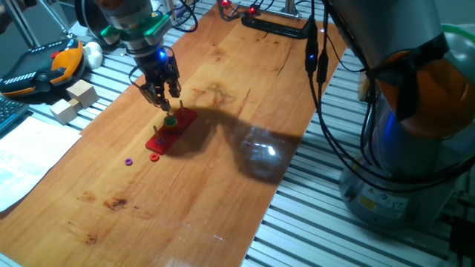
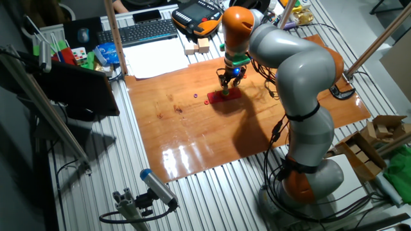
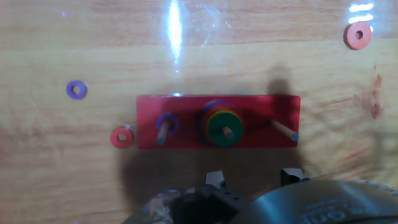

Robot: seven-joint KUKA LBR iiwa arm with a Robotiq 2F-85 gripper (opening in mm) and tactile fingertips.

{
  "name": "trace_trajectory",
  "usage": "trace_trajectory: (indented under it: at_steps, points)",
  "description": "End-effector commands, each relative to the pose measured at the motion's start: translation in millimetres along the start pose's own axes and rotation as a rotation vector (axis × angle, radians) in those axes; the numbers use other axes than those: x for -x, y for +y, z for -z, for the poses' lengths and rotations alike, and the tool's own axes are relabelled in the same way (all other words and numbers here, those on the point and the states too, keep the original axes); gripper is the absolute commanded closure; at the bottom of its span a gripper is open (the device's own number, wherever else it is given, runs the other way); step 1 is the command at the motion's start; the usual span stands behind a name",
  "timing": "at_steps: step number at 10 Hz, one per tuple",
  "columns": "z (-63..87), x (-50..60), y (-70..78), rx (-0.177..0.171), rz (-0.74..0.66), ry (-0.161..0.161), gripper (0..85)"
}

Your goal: Take out one Hanoi block and throw it aside

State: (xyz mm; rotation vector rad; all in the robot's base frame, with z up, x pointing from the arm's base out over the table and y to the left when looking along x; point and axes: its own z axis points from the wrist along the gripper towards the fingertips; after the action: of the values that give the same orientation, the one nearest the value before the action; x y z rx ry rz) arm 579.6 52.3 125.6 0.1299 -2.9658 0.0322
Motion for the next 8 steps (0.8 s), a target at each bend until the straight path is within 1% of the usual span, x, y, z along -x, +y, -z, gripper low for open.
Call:
trace_trajectory:
  at_steps: [1, 2, 3, 5, 7, 8]
  points:
    - [-2.3, 2.9, 0.5, 0.0, -0.007, 0.001, 34.3]
    - [-6.2, 5.6, 1.5, -0.002, -0.01, 0.0, 33.7]
    - [-11.5, 8.9, 2.2, -0.001, -0.019, 0.009, 32.3]
    - [-20.7, 15.6, 4.3, -0.004, -0.02, -0.014, 30.7]
    - [-26.3, 21.3, 5.4, -0.006, -0.014, -0.018, 30.0]
    - [-30.5, 22.8, 5.4, -0.012, -0.01, -0.021, 30.0]
